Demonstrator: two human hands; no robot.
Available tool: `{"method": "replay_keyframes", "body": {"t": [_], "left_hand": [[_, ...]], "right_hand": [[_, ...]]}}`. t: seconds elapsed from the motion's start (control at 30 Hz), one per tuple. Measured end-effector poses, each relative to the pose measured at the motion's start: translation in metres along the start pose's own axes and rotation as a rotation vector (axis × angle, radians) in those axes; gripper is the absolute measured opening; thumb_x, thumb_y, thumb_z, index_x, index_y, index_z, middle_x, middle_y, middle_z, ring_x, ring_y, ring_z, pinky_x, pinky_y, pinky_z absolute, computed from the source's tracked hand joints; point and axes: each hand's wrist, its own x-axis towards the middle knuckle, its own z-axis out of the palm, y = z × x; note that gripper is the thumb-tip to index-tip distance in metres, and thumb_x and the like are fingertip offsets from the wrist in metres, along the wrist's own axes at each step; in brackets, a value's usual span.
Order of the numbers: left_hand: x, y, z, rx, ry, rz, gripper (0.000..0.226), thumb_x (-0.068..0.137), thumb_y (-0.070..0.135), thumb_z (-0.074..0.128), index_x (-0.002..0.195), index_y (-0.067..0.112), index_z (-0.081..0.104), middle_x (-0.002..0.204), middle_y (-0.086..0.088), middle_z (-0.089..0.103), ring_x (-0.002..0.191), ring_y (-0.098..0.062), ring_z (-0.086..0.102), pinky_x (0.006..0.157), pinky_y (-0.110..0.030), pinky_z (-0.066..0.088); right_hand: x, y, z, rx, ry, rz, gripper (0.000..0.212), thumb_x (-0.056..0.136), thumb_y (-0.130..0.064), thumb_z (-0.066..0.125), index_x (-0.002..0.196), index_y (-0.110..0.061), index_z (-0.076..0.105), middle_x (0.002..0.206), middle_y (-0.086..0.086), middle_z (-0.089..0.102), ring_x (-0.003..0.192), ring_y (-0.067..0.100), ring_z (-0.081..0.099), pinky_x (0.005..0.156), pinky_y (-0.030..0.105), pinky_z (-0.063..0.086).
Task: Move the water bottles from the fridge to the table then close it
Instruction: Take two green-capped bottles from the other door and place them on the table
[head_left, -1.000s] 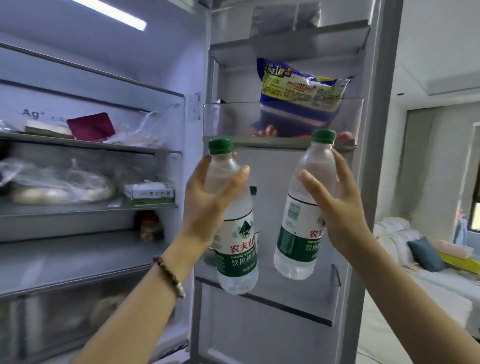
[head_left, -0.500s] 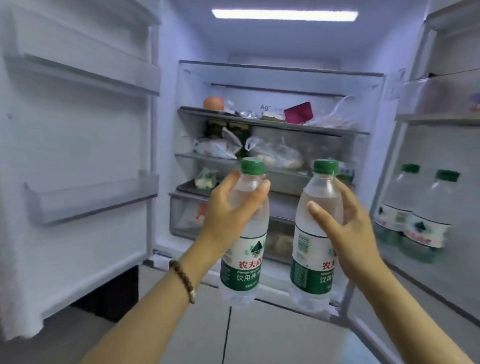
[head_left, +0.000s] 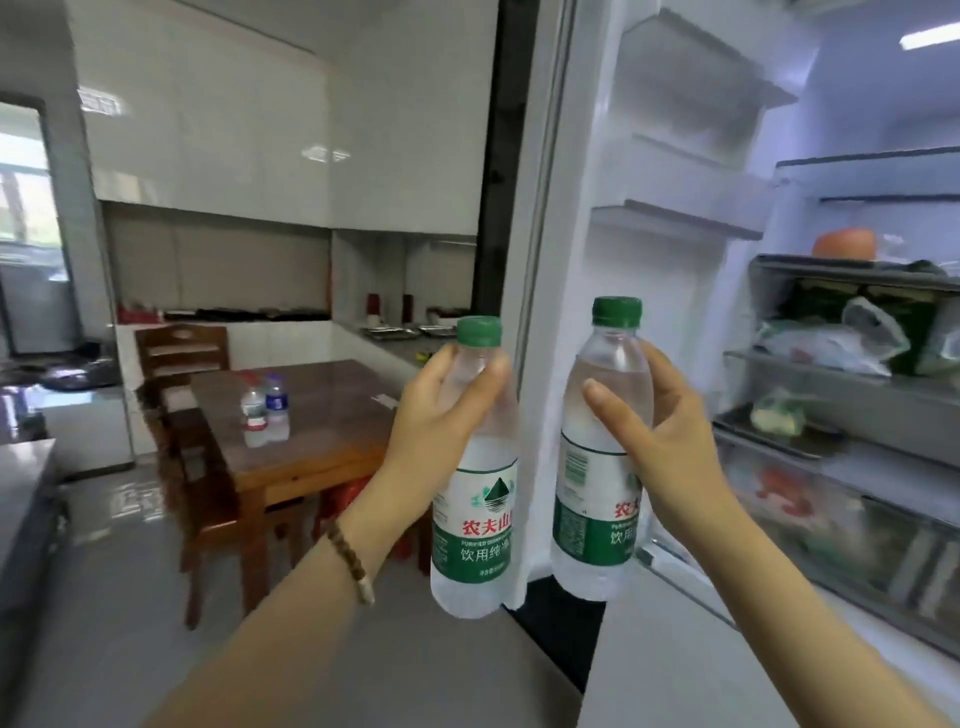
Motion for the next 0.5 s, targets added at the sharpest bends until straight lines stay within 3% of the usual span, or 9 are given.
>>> {"method": "replay_keyframes", "body": {"t": [0.1,0.23,0.37,0.5], "left_hand": [[0.016,-0.013,-0.086,0.097,0.044,-0.010,0.021,0.082,0.044,0.064,0.098,0.030,0.067,0.096,0.001,0.073,0.095,-0.022,0.068,0.087,-0.038,0.053],[0.043,-0.031,-0.180,0.171,0.114,-0.022,0.022,0.083,0.045,0.061,0.099,0.031,0.067,0.095,0.005,0.073,0.097,-0.019,0.067,0.084,-0.033,0.053],[0.072,-0.060,-0.245,0.160,0.187,-0.091,0.027,0.082,0.050,0.057,0.100,0.031,0.066,0.092,0.006,0.073,0.098,-0.022,0.067,0.089,-0.041,0.053],[0.103,-0.101,-0.288,0.185,0.232,-0.108,0.026,0.077,0.053,0.058,0.094,0.034,0.067,0.094,0.002,0.073,0.095,-0.022,0.068,0.093,-0.048,0.050]], "right_hand": [[0.022,0.015,0.084,0.050,-0.004,-0.001,0.039,0.070,-0.042,0.070,0.108,-0.037,0.061,0.103,-0.010,0.071,0.095,0.004,0.067,0.078,0.019,0.054],[0.050,0.042,0.181,0.151,-0.041,0.038,0.049,0.070,-0.041,0.068,0.117,-0.031,0.060,0.107,-0.011,0.070,0.096,0.002,0.066,0.079,0.020,0.054],[0.084,0.067,0.254,0.220,-0.086,0.065,0.051,0.069,-0.037,0.070,0.118,-0.028,0.060,0.104,-0.013,0.070,0.093,-0.002,0.066,0.073,0.014,0.052],[0.122,0.102,0.307,0.258,-0.129,0.082,0.053,0.069,-0.036,0.072,0.118,-0.023,0.060,0.108,-0.007,0.070,0.098,0.004,0.066,0.080,0.020,0.054]]}}
